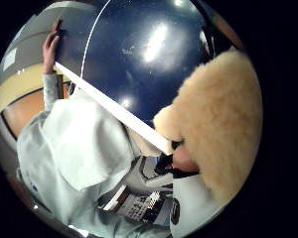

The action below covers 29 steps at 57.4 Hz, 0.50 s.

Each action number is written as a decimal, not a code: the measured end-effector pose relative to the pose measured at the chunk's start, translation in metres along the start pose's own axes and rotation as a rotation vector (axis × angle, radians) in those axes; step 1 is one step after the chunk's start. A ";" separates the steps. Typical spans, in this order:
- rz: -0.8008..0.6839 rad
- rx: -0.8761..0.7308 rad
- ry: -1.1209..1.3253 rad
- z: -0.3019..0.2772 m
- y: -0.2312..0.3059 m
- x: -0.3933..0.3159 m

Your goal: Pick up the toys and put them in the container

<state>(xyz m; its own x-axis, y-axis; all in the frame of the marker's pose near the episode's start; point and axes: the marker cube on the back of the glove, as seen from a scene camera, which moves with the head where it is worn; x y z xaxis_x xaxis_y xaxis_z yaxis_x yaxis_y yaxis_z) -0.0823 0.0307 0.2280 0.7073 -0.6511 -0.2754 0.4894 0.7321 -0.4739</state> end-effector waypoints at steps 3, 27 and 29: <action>0.042 -0.050 -0.094 -0.007 -0.007 0.000; 0.164 -0.286 -0.252 -0.122 -0.033 0.029; 0.167 -0.273 -0.231 -0.135 -0.035 0.025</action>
<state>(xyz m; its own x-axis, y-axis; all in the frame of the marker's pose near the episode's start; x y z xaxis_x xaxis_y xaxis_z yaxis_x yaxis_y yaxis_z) -0.1507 -0.0387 0.1244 0.8773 -0.4421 -0.1867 0.2262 0.7239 -0.6518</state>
